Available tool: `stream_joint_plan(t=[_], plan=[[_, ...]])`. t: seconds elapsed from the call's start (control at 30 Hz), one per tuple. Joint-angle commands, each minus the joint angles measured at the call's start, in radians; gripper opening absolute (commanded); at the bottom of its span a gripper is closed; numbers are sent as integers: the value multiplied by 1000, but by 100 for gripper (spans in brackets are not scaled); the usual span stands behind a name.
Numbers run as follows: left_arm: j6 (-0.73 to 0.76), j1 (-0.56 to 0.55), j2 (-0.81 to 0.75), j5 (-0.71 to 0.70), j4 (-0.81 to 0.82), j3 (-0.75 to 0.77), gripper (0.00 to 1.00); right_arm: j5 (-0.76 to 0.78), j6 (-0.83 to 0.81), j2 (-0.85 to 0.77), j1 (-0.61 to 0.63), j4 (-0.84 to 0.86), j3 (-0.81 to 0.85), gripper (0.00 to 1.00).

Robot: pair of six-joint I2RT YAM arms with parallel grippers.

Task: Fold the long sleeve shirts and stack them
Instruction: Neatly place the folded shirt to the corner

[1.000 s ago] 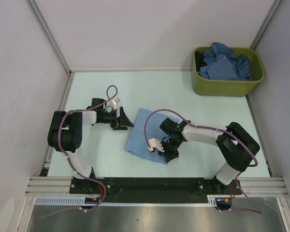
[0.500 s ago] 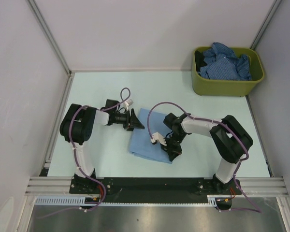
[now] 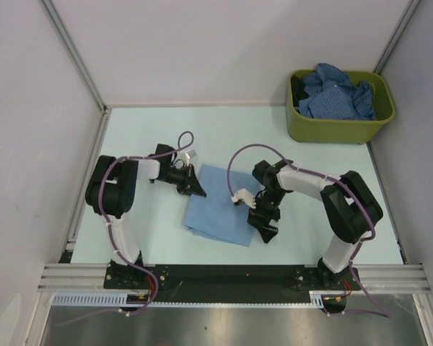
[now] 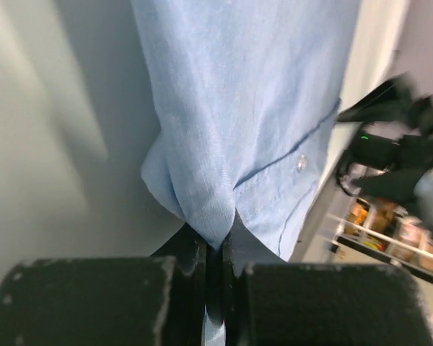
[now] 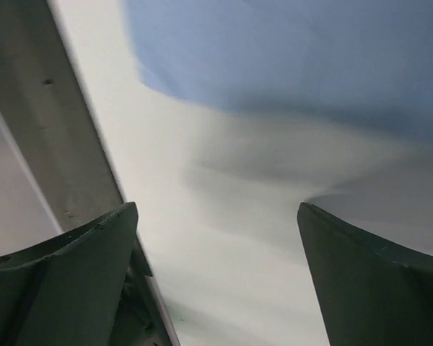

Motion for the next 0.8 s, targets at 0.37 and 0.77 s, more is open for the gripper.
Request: stream_joint_plan(t=[0.37, 0.77], plan=[[728, 113, -73, -688, -887, 989, 0, 31, 100, -18, -274, 14, 113, 100], [1204, -137, -76, -1480, -402, 705, 0, -67, 159, -4, -337, 14, 141, 100]])
